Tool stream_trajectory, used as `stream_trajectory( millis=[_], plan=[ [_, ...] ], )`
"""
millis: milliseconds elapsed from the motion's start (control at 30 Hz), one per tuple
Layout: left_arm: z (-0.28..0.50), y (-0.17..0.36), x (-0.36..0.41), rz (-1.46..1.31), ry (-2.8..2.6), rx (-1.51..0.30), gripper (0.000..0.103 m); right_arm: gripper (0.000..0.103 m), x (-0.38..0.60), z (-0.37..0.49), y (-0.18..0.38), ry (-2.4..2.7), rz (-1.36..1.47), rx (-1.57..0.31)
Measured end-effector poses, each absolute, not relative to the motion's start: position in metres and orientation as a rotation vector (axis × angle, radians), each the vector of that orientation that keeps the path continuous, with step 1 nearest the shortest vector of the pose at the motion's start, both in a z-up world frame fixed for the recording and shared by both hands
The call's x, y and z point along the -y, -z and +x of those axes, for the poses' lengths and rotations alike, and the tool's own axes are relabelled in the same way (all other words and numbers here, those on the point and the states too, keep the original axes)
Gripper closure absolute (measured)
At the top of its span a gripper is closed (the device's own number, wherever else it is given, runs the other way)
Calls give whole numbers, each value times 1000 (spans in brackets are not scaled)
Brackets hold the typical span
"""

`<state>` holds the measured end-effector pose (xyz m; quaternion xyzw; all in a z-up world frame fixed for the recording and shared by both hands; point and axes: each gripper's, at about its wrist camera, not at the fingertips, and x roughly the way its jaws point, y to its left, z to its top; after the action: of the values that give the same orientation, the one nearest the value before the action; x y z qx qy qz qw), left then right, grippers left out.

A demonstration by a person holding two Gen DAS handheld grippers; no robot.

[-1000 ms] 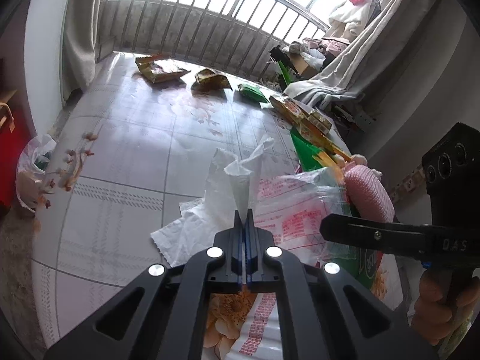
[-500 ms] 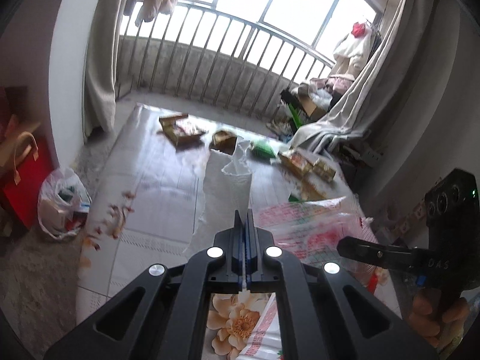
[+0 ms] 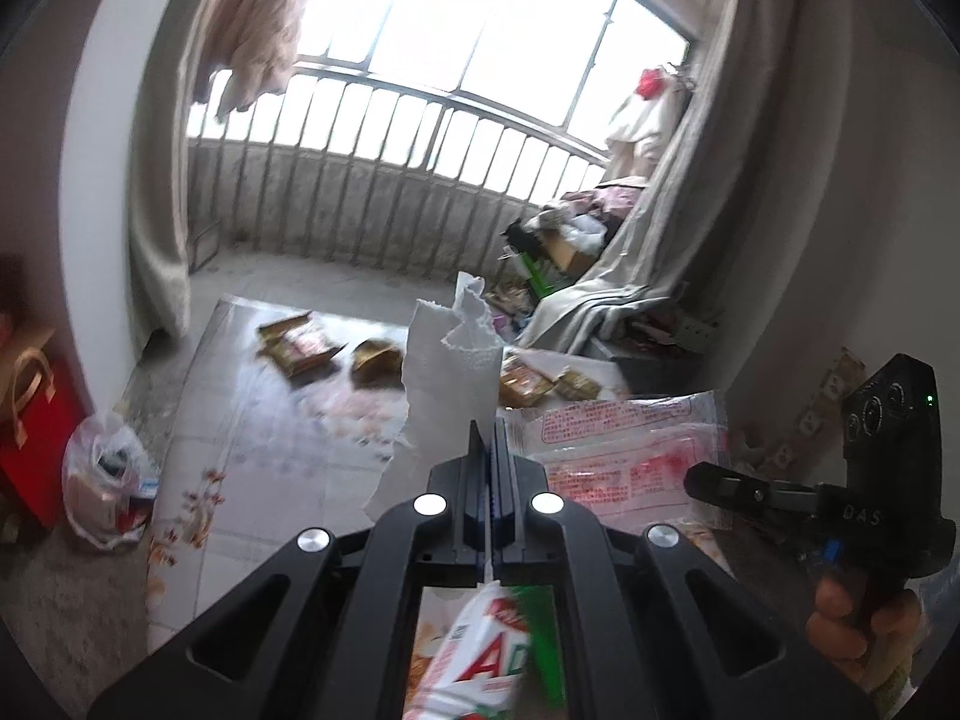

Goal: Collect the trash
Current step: 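Grasp the white tissue with the left tool while the right tool grasps the clear plastic packet, then carry tissue and packet over the blue wastebasket while both tools open to release them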

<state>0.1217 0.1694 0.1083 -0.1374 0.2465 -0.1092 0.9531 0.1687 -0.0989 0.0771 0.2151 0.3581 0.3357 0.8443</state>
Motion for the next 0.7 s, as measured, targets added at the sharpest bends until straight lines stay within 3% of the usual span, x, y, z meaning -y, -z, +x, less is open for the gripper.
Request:
stream_trajectory(
  millis=[300, 700],
  plan=[
    [131, -143, -98, -208, 385, -468, 102, 95, 187, 144, -95, -569, 537, -603],
    [148, -155, 51, -161, 705, -526, 102, 95, 333, 82, -70, -215, 680, -486]
  ],
)
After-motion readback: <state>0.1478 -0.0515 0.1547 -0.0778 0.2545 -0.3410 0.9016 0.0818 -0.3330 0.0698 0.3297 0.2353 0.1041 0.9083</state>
